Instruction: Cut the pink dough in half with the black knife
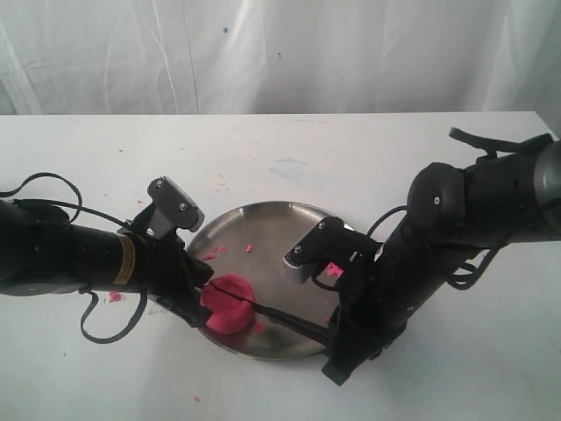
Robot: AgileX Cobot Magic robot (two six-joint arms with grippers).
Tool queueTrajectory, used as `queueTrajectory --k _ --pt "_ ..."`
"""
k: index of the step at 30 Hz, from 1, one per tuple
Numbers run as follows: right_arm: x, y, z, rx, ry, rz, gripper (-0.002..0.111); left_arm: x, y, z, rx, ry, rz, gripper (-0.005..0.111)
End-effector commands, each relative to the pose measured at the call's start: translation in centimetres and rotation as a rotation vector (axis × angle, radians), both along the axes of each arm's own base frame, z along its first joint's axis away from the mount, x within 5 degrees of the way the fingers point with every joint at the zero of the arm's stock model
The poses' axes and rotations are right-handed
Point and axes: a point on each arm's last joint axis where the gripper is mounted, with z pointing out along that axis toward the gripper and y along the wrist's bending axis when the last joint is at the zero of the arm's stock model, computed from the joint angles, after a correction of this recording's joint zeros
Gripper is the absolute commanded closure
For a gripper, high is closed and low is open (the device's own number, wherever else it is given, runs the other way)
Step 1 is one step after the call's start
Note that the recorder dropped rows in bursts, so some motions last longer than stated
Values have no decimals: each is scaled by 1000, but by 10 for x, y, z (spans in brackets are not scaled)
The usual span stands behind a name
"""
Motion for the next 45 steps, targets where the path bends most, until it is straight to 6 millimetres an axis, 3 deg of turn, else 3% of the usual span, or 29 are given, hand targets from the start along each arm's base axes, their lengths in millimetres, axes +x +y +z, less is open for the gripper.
queueTrajectory --k 1,28,38,45 --pt "3 -4 1 -31 25 -36 108 -5 4 -8 63 29 1 107" --pt "7 -5 -3 -71 27 -52 108 -5 -1 -4 21 -2 -43 107" --pt "10 -1 16 -54 36 -43 108 -1 6 48 65 -161 -11 107" --pt "0 -5 35 -40 71 -98 108 -17 14 109 4 -335 23 107"
